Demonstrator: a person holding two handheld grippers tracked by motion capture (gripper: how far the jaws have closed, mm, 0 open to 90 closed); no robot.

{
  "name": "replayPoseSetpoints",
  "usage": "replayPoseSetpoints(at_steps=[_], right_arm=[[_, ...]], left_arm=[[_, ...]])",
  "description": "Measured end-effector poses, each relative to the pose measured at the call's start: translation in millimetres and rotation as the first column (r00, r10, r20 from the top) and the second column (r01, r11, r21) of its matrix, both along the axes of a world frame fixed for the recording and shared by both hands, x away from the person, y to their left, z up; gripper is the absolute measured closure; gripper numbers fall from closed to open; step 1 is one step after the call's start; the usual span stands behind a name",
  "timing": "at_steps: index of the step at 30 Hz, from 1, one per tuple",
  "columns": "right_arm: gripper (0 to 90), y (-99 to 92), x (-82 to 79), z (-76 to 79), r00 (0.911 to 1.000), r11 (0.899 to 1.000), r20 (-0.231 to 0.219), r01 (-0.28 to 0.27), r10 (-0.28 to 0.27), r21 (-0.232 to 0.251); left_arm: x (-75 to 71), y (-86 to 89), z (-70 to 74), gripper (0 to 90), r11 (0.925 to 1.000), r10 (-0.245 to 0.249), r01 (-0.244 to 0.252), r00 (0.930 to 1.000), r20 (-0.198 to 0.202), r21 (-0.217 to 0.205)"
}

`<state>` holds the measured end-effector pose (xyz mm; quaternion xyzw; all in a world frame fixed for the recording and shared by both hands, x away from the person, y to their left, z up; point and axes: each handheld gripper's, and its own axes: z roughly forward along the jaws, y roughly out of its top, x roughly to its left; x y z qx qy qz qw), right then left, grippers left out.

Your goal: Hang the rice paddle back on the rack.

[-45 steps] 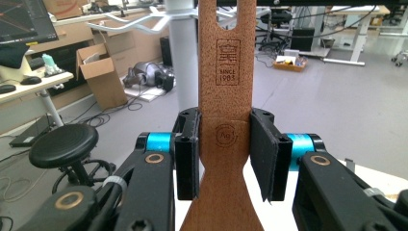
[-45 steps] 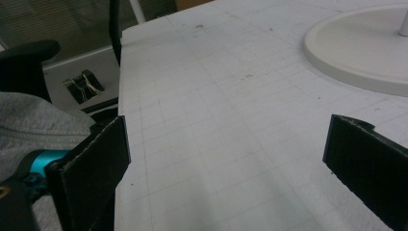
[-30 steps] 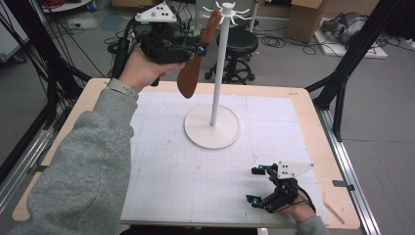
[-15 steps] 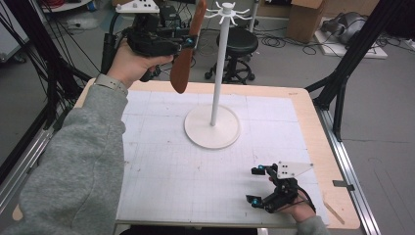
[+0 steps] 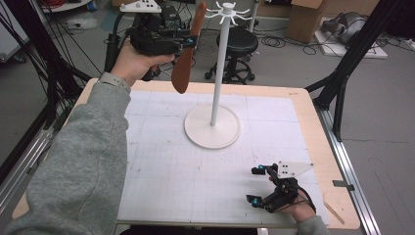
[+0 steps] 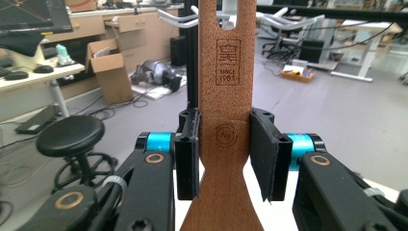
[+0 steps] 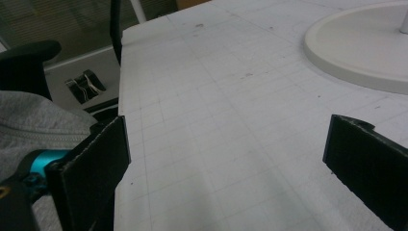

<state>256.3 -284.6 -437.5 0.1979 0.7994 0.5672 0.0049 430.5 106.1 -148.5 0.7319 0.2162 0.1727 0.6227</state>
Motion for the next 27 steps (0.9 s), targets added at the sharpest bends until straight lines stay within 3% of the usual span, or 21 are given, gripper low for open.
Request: replayPoseSetpoints(at_steps=[10,12,18,27], right_arm=[[1.2,0.2,-0.7,0.1,1.0000,1.000,-0.002,0.002,-0.002,0.001],[1.2,-0.1,-0.5,0.2,1.0000,1.000,-0.004,0.003,-0.003,0.004],[1.2,-0.3,-0.7,0.1,1.0000,1.000,-0.004,0.002,-0.002,-0.001],[1.2,-0.4,-1.3,0.1,1.0000,1.000,-0.002,0.002,-0.002,0.002]], left_arm=[[1.6,-3.9,-2.9,65.5,0.9998,-0.002,0.002,1.0000,-0.007,0.018],[3.6,-5.2,-5.1,65.5,0.9993,-0.005,0.005,0.9999,-0.011,0.038],[5.9,-9.4,-7.7,65.5,0.9995,-0.016,0.017,0.9997,-0.019,0.025],[7.6,-13.8,-11.5,65.5,0.9987,-0.004,0.006,0.9996,-0.027,0.051]])
